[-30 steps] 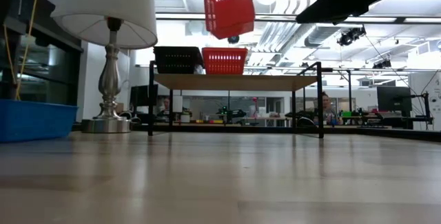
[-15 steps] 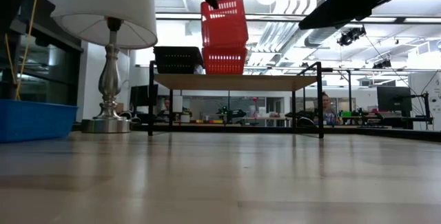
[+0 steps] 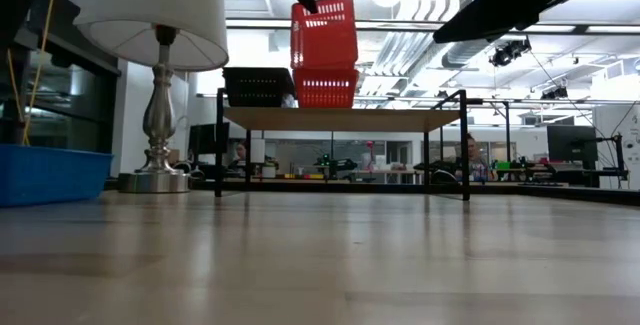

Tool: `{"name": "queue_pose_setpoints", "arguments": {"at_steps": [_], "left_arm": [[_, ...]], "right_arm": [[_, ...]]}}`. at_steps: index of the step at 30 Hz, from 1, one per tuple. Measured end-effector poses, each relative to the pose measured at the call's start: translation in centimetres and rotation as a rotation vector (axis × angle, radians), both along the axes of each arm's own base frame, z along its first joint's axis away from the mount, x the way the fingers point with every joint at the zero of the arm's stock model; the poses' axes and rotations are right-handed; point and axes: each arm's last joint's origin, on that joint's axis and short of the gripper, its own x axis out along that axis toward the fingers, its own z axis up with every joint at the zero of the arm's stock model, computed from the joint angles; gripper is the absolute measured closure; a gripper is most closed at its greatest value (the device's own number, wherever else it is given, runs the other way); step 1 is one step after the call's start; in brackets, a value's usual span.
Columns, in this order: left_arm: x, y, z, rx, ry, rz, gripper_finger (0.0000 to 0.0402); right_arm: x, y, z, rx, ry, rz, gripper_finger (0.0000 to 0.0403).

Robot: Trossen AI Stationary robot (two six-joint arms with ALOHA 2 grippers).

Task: Stack baskets on shelf by color
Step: Stack the orange bin on top of the orange bin on the shelf

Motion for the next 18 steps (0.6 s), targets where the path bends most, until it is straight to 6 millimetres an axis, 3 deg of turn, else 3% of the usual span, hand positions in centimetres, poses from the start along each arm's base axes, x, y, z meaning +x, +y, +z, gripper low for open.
{"name": "queue_pose_setpoints", "arguments": {"at_steps": [18], "left_arm": [[0.04,-0.04,-0.02,-0.016,-0.008,-0.016,0.0401]], "right_arm": [[0.00,-0.01,0.00,0.000,0.000,-0.001,0.0403]]}}
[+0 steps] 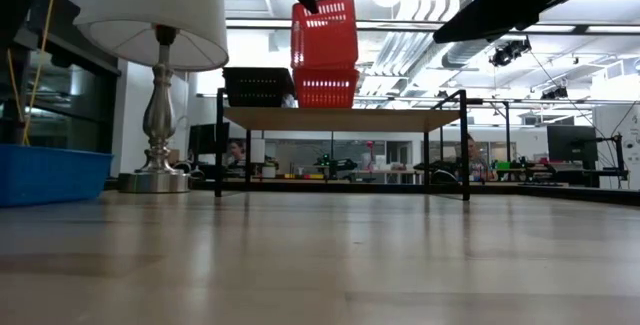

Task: Stack baskets on shelf by color
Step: Stack the orange bin on top of the orange bin on the shelf

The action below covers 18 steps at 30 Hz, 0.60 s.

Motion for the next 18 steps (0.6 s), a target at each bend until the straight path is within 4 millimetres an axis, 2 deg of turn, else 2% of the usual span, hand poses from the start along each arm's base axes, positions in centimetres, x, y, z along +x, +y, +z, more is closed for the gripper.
{"name": "queue_pose_setpoints", "arguments": {"at_steps": [5,18], "left_arm": [[0.09,-0.08,-0.06,-0.033,-0.017,-0.028,0.0394],[0.05,-0.05,-0.03,-0.022,-0.023,-0.002,0.0322]], "right_arm": [[0.00,0.01,0.00,0.000,0.000,0.000,0.0403],[0.00,0.00,0.00,0.000,0.000,0.000,0.0403]]}}
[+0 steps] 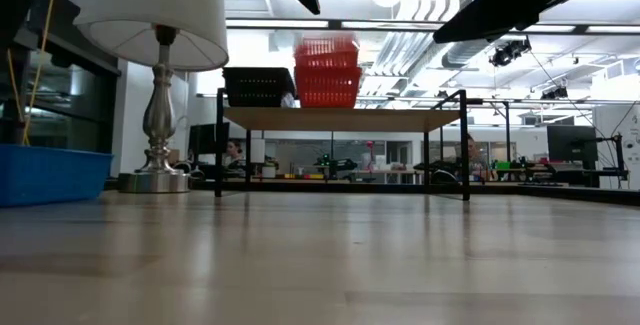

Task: Stack baskets on shelf by color
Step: Stack the orange bin on top of the orange bin on the shelf, then put the bottom right blue bin on the shelf

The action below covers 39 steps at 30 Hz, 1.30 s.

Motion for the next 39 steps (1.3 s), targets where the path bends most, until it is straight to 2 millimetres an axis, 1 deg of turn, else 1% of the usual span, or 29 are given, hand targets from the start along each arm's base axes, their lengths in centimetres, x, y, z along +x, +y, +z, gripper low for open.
{"name": "queue_pose_setpoints", "arguments": {"at_steps": [6,13,17,20,22,23,25,27,28,29,32,34,36,39], "left_arm": [[0.0,0.0,0.0,0.007,-0.002,0.006,0.0296],[0.1,-0.5,0.2,0.042,0.002,0.028,0.0270],[-0.2,-1.0,0.8,0.036,-0.039,0.034,0.0261],[-0.5,-1.7,1.3,0.013,-0.106,0.054,0.0261],[-0.8,-2.3,1.7,-0.011,-0.149,0.058,0.0272],[-1.1,-2.6,1.9,-0.031,-0.163,0.053,0.0284],[-1.7,-3.5,2.4,-0.081,-0.194,0.035,0.0318],[-2.4,-4.4,2.7,-0.144,-0.226,0.032,0.0366],[-2.7,-4.8,2.8,-0.184,-0.242,0.039,0.0383],[-2.9,-5.2,2.8,-0.225,-0.262,0.047,0.0391],[-3.7,-6.8,2.5,-0.324,-0.288,0.054,0.0397],[-4.0,-8.3,2.0,-0.351,-0.312,0.015,0.0400],[-4.1,-10.1,1.1,-0.366,-0.364,-0.056,0.0401],[-4.7,-12.7,-1.1,-0.371,-0.462,-0.179,0.0401]], "right_arm": [[0.0,0.0,0.0,0.000,0.000,0.000,0.0403],[0.0,0.0,0.0,0.000,0.000,0.000,0.0403],[0.0,0.0,0.0,-0.002,-0.001,-0.005,0.0403],[0.0,-0.1,0.1,-0.007,-0.017,-0.055,0.0403],[0.2,-0.5,0.4,-0.017,-0.057,-0.117,0.0403],[0.3,-0.8,0.6,-0.018,-0.082,-0.153,0.0403],[0.5,-1.5,1.0,-0.006,-0.135,-0.225,0.0403],[0.8,-2.3,1.3,0.010,-0.167,-0.272,0.0403],[0.8,-2.6,1.3,0.014,-0.175,-0.290,0.0403],[1.0,-3.0,1.3,0.026,-0.185,-0.314,0.0403],[1.5,-4.2,0.9,0.080,-0.205,-0.408,0.0403],[2.0,-5.1,0.3,0.122,-0.211,-0.476,0.0403],[2.5,-5.9,-0.4,0.155,-0.201,-0.531,0.0403],[3.4,-6.8,-1.7,0.167,-0.173,-0.573,0.0403]]}}
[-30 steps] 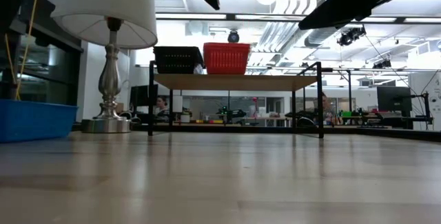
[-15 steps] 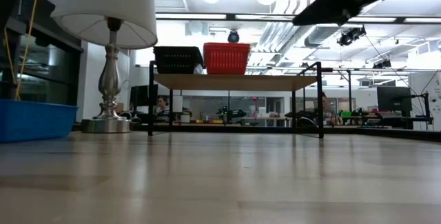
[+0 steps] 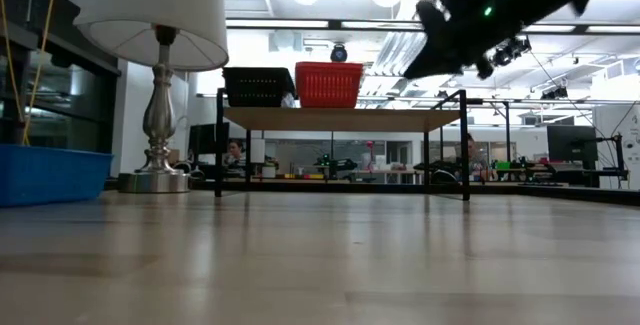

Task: Stack baskets on shelf by color
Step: Put the bottom right blue bin on the shelf

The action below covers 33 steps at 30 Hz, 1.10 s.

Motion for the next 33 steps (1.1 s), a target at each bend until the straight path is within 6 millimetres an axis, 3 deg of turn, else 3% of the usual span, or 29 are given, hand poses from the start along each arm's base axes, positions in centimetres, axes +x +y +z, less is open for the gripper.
{"name": "queue_pose_setpoints", "arguments": {"at_steps": [8,16,19,23,33], "left_arm": [[-5.0,-4.4,-8.0,-0.047,-0.434,-0.204,0.0401],[-9.0,-5.9,-14.2,-0.133,-0.688,-0.271,0.0401],[-9.6,-6.0,-15.0,-0.148,-0.710,-0.268,0.0401],[-10.2,-6.0,-14.4,-0.131,-0.739,-0.253,0.0401],[-10.4,-6.9,-14.3,-0.161,-0.738,-0.316,0.0401]], "right_arm": [[2.9,-2.2,-1.9,-0.066,-0.043,-0.025,0.0403],[3.9,-4.1,-2.2,-0.089,-0.131,-0.030,0.0403],[4.0,-4.6,-2.3,-0.077,-0.133,-0.006,0.0403],[3.9,-4.7,-2.2,-0.098,-0.114,0.017,0.0403],[1.0,-1.6,0.6,-0.138,0.037,0.124,0.0403]]}}
